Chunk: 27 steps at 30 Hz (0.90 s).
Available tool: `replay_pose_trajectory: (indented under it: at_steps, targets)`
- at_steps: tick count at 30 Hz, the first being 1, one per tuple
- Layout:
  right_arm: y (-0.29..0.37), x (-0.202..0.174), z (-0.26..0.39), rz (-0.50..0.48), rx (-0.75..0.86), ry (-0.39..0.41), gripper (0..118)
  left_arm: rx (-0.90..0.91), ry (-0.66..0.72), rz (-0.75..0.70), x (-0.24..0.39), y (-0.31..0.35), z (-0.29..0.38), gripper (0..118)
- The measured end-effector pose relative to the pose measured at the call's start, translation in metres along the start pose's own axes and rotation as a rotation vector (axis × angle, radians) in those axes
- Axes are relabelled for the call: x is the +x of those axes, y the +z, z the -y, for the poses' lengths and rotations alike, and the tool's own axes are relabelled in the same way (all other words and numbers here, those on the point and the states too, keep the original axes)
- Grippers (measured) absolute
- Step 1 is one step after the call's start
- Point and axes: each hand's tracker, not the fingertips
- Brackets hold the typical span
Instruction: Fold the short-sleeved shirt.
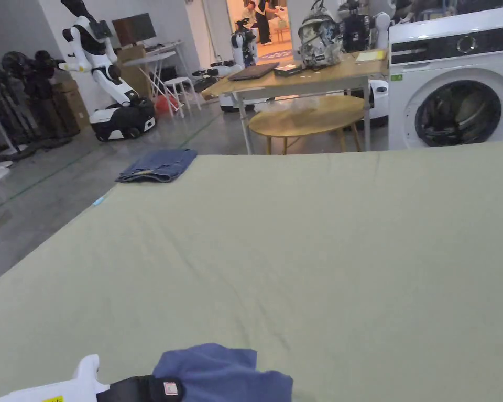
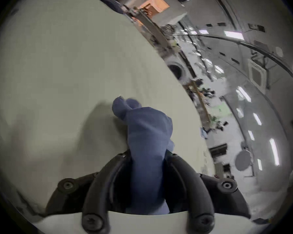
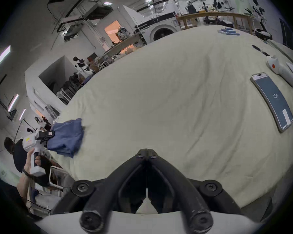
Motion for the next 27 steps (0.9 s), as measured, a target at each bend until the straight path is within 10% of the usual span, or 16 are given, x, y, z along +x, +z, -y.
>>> replay_pose_trajectory:
  at_steps: [5,10,15,24,27]
  targets:
    - [-0.002,-0.002,-0.005,-0.02,-0.003,-0.003,0,0.057,-0.022,-0.148,-0.028,0.02,-0.039,30]
    - [-0.001,-0.006,-0.017,-0.01,0.006,0.046,0,0.252,-0.213,-0.397,0.003,0.037,-0.054,63]
    - [0.008,-0.008,-0.042,0.013,0.081,0.132,0,0.433,-0.417,-0.49,0.074,0.064,-0.049,63]
    - [0.045,-0.051,-0.094,0.09,0.38,0.335,0,0.727,-0.708,-0.248,0.191,0.06,0.043,56]
    - [0.058,-0.067,-0.101,0.104,0.477,0.389,0,0.774,-0.821,-0.192,0.227,0.039,0.08,25]
